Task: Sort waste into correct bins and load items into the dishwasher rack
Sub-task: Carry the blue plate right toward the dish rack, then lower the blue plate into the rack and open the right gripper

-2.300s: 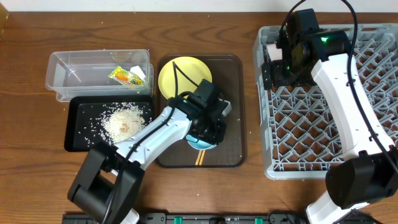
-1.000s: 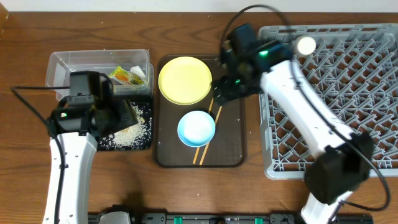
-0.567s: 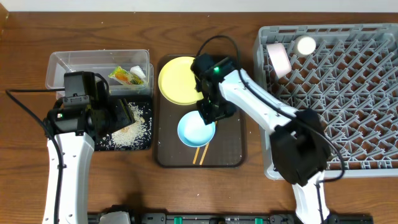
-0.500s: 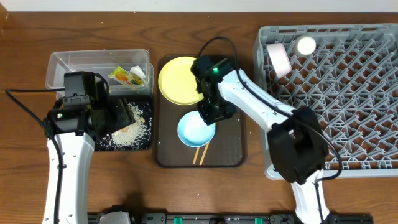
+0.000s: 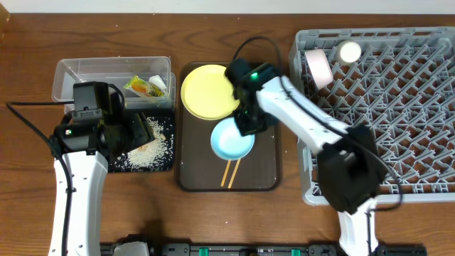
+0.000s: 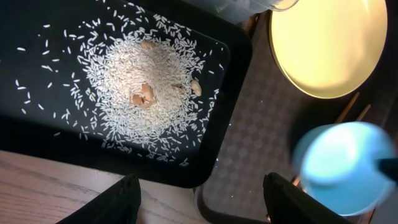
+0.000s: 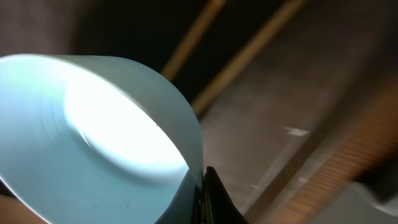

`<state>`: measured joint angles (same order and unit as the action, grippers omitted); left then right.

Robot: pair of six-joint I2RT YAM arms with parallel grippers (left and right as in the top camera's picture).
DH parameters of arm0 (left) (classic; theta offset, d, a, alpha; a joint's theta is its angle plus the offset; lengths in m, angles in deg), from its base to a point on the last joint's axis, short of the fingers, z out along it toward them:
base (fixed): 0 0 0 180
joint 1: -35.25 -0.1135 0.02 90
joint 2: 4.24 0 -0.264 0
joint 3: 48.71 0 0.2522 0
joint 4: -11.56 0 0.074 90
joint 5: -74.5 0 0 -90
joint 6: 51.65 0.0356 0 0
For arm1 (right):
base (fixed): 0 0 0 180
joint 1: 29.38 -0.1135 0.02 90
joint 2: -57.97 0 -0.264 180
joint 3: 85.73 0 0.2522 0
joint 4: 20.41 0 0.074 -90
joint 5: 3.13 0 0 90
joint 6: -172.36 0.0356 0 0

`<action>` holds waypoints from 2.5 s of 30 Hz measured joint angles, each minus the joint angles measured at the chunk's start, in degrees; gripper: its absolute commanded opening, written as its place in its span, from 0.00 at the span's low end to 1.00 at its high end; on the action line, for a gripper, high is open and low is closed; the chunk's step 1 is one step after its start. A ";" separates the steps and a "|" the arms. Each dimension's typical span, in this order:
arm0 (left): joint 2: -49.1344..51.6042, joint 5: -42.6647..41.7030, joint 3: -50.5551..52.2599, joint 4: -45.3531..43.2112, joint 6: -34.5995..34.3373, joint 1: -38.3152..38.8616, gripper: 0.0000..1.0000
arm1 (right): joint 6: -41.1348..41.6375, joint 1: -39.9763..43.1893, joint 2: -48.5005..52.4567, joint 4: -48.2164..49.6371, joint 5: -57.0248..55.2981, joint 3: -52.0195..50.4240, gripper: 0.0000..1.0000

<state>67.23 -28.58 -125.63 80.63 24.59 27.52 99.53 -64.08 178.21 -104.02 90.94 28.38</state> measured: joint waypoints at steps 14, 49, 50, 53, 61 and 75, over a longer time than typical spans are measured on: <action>0.00 0.00 0.00 0.00 0.00 0.00 0.66 | -5.16 18.21 -23.96 6.47 -33.62 1.07 0.01; 0.02 -0.02 0.00 0.00 0.00 0.00 0.66 | -0.07 28.17 -3.43 5.27 -66.20 1.05 0.01; 0.00 -0.02 0.00 0.00 0.00 0.00 0.66 | 0.48 28.17 -3.15 4.76 -65.81 1.03 0.01; 0.02 -0.02 0.00 0.00 0.00 0.00 0.66 | 1.99 28.15 -2.95 4.26 -65.77 1.03 0.01; 0.02 -0.02 0.00 0.00 0.00 0.00 0.66 | 3.78 28.04 -2.95 3.43 -65.40 1.03 0.03; 0.02 -0.02 0.00 0.00 0.00 0.00 0.66 | 4.79 26.71 -2.78 -3.34 -56.33 1.03 0.17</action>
<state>67.25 -28.60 -125.63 80.63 24.59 27.52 104.31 -37.37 175.44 -107.36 34.62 29.41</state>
